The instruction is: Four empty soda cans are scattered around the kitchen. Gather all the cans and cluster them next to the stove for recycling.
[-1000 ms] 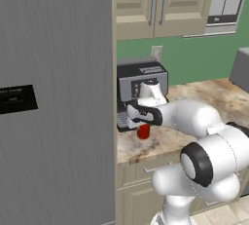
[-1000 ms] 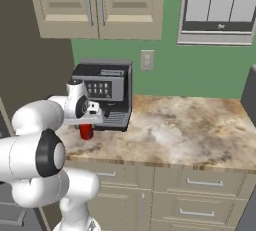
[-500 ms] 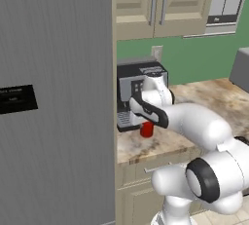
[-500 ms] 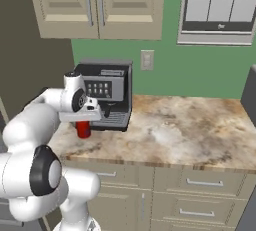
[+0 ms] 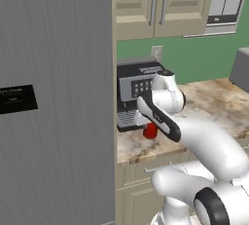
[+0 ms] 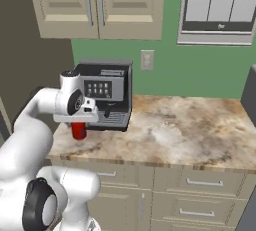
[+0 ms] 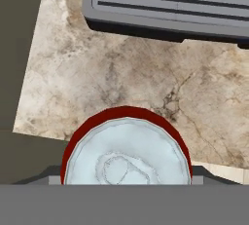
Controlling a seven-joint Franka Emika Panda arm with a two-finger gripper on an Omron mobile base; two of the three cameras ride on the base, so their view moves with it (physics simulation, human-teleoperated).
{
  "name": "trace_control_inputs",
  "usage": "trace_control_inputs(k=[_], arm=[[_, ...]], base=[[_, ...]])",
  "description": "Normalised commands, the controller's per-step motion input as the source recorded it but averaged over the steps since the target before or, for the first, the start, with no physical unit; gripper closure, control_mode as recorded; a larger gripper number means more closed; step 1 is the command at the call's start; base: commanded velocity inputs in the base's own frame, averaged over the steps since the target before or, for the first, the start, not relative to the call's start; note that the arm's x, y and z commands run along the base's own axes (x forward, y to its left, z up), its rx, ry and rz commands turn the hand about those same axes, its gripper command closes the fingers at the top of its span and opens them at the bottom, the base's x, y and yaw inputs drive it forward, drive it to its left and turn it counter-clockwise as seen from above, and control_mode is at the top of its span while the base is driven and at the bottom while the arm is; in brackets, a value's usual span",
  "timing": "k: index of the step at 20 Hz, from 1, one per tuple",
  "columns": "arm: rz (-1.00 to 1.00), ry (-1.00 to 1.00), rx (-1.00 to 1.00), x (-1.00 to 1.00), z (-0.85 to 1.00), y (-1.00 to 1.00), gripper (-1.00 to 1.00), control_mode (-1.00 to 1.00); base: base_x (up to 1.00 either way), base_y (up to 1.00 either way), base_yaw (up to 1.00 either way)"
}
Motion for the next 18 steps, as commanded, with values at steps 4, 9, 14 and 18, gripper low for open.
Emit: trace_control_inputs(k=[4,9,14,18], arm=[[-0.04,0.03,0.02,-0.31,0.26,-0.04,1.00,-1.00],[0.00,0.04,0.00,-0.31,0.26,-0.04,1.00,-1.00],[0.00,0.03,0.00,-0.24,0.20,-0.04,1.00,-1.00],[0.00,0.07,0.00,-0.11,0.11,0.00,1.00,-1.00]], base=[[0.00,0.00,0.00],[0.00,0.00,0.00],[0.00,0.00,0.00],[0.00,0.00,0.00]])
